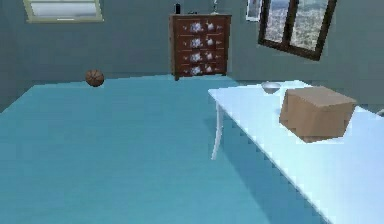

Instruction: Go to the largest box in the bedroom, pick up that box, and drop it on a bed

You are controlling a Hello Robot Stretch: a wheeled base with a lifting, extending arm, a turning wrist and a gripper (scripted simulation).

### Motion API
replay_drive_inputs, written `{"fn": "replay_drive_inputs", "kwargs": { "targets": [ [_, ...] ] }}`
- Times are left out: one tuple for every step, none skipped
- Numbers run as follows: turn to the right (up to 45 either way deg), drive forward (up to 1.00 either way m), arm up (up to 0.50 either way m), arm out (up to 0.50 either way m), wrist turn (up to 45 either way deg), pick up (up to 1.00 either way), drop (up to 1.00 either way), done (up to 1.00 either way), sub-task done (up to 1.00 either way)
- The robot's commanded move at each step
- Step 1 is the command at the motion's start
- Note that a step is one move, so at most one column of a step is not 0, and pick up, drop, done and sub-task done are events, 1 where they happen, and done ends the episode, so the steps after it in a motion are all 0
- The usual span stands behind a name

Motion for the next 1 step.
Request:
{"fn": "replay_drive_inputs", "kwargs": {
  "targets": [
    [0.0,0.15,0.00,0.00,0.0,0.00,0.00,0.00,0.00]
  ]
}}
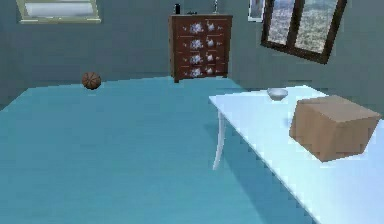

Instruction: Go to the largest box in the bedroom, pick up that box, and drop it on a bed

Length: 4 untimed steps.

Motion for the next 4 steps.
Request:
{"fn": "replay_drive_inputs", "kwargs": {
  "targets": [
    [-45.0,0.00,0.00,0.00,0.0,0.00,0.00,0.00,0.00],
    [45.0,0.00,0.00,0.00,0.0,0.00,0.00,0.00,0.00],
    [6.0,0.00,0.00,0.00,0.0,0.00,0.00,0.00,0.00],
    [0.0,0.70,0.00,0.00,0.0,0.00,0.00,0.00,0.00]
  ]
}}
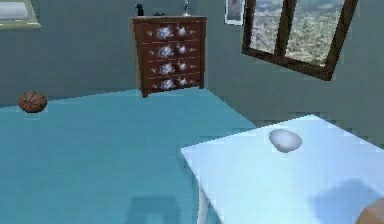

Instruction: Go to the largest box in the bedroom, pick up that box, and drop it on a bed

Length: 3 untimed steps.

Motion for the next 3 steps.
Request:
{"fn": "replay_drive_inputs", "kwargs": {
  "targets": [
    [-18.0,0.00,0.00,0.00,0.0,0.00,0.00,0.00,0.00],
    [0.0,0.00,0.50,0.00,0.0,0.00,0.00,0.00,0.00],
    [0.0,0.00,0.38,0.00,0.0,0.00,0.00,0.00,0.00]
  ]
}}
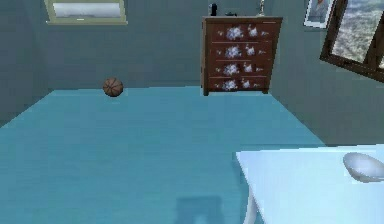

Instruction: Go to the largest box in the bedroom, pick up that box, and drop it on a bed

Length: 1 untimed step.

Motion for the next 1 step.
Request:
{"fn": "replay_drive_inputs", "kwargs": {
  "targets": [
    [0.0,0.00,0.00,0.22,0.0,0.00,0.00,0.00,0.00]
  ]
}}
